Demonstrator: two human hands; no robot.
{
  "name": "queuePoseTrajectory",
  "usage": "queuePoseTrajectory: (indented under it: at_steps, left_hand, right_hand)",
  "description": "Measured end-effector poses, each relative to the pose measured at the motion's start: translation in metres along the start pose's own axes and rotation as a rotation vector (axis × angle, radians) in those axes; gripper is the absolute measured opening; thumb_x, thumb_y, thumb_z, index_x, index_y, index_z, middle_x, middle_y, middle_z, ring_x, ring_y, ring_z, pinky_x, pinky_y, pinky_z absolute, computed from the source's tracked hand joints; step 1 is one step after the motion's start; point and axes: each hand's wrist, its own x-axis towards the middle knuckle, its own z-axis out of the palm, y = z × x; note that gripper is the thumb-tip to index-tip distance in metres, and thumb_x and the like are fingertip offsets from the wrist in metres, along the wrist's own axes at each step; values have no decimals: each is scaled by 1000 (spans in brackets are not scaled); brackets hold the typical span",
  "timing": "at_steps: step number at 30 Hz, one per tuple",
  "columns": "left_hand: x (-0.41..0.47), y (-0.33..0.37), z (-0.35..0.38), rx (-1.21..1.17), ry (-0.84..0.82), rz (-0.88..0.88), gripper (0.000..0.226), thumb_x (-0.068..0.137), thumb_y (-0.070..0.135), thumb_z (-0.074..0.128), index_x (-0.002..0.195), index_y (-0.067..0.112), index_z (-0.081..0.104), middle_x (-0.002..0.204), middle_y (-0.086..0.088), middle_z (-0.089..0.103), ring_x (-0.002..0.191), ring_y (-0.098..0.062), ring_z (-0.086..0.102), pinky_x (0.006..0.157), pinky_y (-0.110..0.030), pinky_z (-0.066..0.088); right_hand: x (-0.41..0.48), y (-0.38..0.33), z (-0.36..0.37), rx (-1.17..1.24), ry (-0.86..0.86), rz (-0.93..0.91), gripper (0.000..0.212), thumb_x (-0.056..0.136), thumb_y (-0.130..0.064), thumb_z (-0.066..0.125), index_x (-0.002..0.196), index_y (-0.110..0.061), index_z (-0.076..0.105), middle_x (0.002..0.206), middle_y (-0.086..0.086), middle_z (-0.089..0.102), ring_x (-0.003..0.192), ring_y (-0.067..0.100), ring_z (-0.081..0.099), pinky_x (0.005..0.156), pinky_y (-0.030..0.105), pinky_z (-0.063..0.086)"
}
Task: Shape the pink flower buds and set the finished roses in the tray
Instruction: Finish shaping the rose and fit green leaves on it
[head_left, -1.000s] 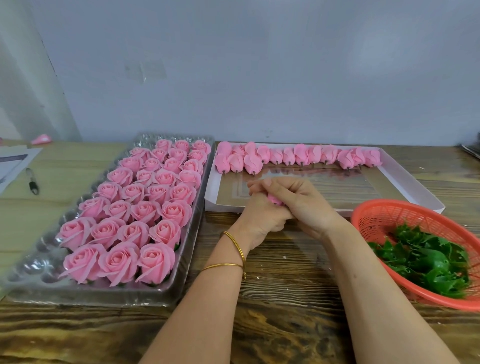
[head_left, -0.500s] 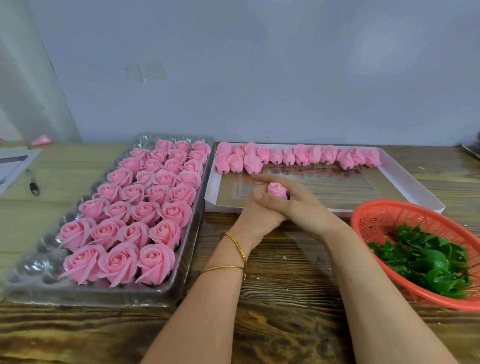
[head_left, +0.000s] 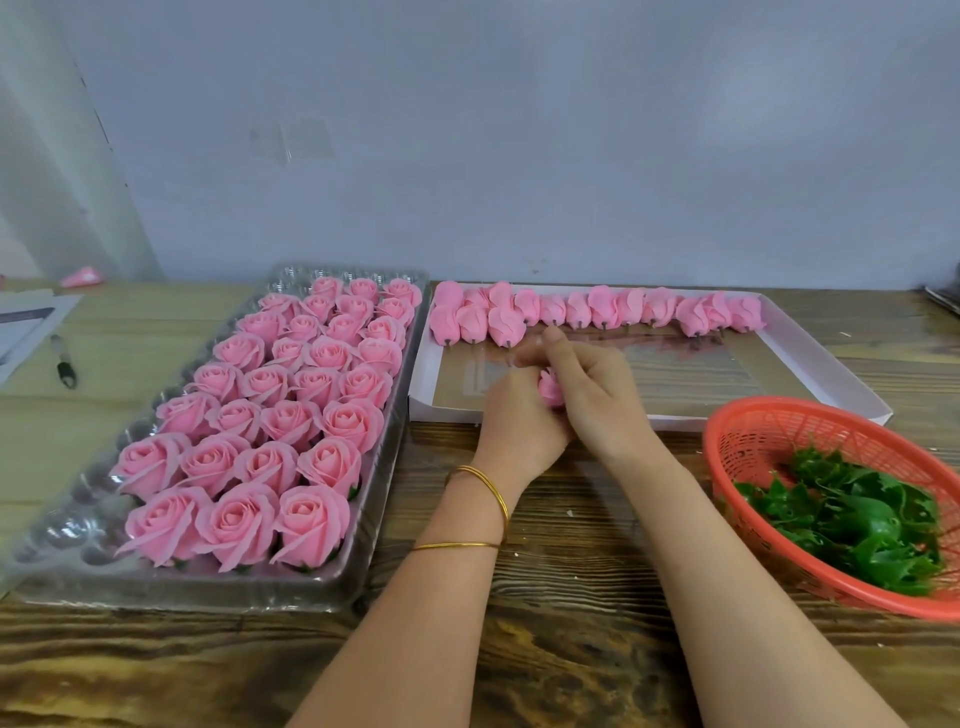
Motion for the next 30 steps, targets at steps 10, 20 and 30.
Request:
queuePoseTrajectory:
  at_steps: [10, 20, 30]
  left_hand:
    - [-1, -4, 3, 5, 79, -1, 19, 93, 10, 54, 87, 2, 71, 90, -18, 71, 92, -32, 65, 70, -29, 41]
    - [-4, -1, 0, -66, 170, 28, 27, 87, 23, 45, 81, 10, 68, 80, -11, 69, 79, -26, 64, 63, -27, 38]
    - [0, 0, -3, -69, 128, -39, 25, 92, 14, 50, 68, 19, 52, 64, 5, 53, 71, -22, 59, 60, -26, 35]
  right_hand:
    - [-5, 5, 8, -148, -32, -125, 46, 96, -32, 47, 88, 10, 64, 84, 28, 66, 85, 38, 61, 77, 49, 48]
    - [-5, 6, 7, -171, -108, -18, 35, 99, -40, 50, 121, -17, 64, 112, -4, 70, 107, 9, 61, 95, 32, 46]
    - [-10, -2, 2, -148, -174, -17, 40, 97, -45, 52, 116, -12, 62, 106, -2, 71, 101, 8, 64, 95, 38, 49]
